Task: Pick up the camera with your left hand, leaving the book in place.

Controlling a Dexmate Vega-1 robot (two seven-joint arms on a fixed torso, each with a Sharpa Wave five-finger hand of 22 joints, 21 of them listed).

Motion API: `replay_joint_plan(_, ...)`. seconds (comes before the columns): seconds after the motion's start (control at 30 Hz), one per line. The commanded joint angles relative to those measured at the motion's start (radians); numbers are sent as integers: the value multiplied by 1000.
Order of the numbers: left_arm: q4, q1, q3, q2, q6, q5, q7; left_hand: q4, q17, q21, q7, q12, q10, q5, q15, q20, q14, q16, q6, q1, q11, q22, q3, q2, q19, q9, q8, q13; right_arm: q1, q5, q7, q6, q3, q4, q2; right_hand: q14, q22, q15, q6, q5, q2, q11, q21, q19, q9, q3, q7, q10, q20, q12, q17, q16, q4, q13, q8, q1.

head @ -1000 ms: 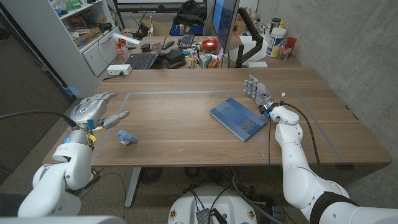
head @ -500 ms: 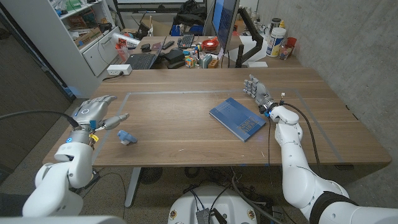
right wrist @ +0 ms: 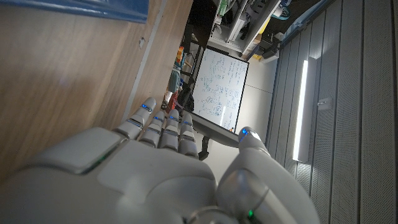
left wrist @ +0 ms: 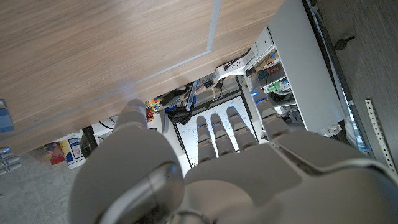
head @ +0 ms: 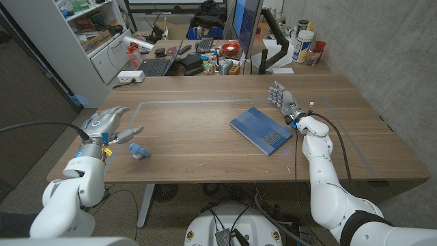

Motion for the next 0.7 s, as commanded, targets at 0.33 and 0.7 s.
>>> replay_joint_plan(0.33, -33, 21, 43, -7, 90, 36, -78, -9, 5, 40, -8, -5, 21, 6, 10, 0, 44, 8, 5, 25, 0, 7, -16, -10, 122, 4, -7, 4, 1, 2, 13, -8, 0, -8, -7, 8, 2, 4, 1, 7, 7, -3, -4, 10, 2, -7, -4, 9, -18, 2, 5, 0, -2, 5, 2, 4)
replay_joint_plan(0.7, -33, 20, 45, 19, 103, 55, -113, -11, 6, 44, -9, -9, 19, 5, 15, 4, 46, 5, 7, 29, 5, 5, -22, -14, 146, 4, -8, 4, 3, 1, 9, -6, 0, -8, -6, 9, 2, 5, 1, 7, 8, -2, -7, 12, 2, -7, -3, 10, -17, 2, 5, 0, -2, 5, 2, 4)
